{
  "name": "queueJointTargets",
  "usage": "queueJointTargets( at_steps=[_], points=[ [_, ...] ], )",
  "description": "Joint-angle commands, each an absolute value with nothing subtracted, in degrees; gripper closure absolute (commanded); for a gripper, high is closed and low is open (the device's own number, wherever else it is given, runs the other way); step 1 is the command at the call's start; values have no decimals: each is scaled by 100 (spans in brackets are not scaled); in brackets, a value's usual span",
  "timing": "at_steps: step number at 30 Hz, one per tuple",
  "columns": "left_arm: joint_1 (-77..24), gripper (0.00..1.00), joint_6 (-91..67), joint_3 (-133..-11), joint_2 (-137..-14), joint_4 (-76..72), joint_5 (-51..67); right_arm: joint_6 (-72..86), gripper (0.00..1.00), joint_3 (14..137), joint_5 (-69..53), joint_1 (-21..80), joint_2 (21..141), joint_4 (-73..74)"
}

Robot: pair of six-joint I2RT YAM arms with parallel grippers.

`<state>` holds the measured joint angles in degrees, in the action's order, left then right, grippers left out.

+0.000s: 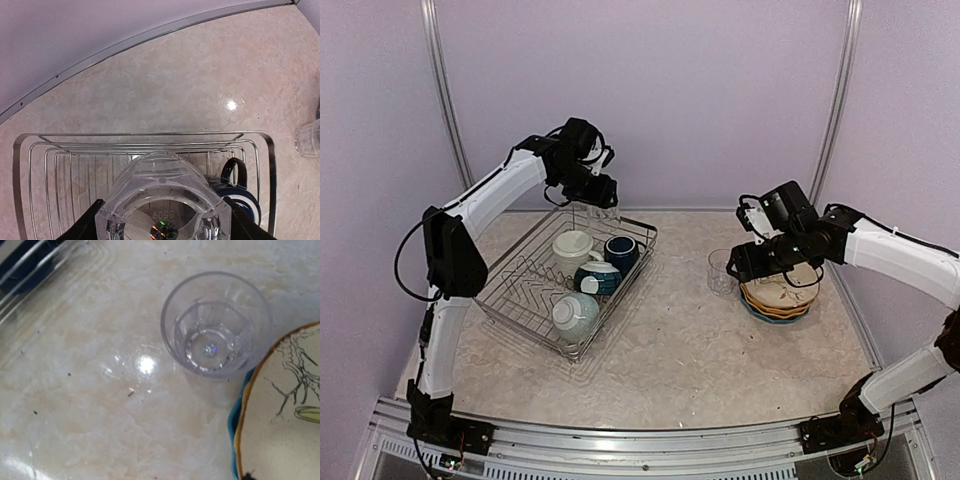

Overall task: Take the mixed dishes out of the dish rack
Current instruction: Grab the cup from the dish rack, then pass from the left arm to the right

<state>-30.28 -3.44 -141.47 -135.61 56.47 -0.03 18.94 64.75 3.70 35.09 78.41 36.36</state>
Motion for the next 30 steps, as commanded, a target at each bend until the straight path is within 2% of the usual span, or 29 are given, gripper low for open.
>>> queueJointTargets(
  at_steps=[1,9,13,17,21,26,30],
  points=[
    [-3135,75,-398,-13968,-12600,5786,77,1988,32,6344,230,3558,7675,3284],
    [-3165,77,-854,-13017,-11303,5393,717,2179,32,6182,-369,3555,7712,2382],
    [-3138,77,-1291,-12191,-10631,4661,1494,2427,32,6249,-992,3561,7795,1617],
    [-3149,77,-2200,-10584,-9763,2789,2465,3068,31,6063,-1903,3557,7702,228],
    [-3265,77,-3230,-8710,-9020,105,3104,4382,27,5519,-2663,3558,7632,-1888],
    [-3775,79,-3643,-7438,-8876,-2448,2606,5897,25,4925,-3338,3565,7957,-4535],
    [-4174,81,-3638,-7116,-9162,-3611,2439,6364,24,4681,-3457,3566,8066,-5313]
  ],
)
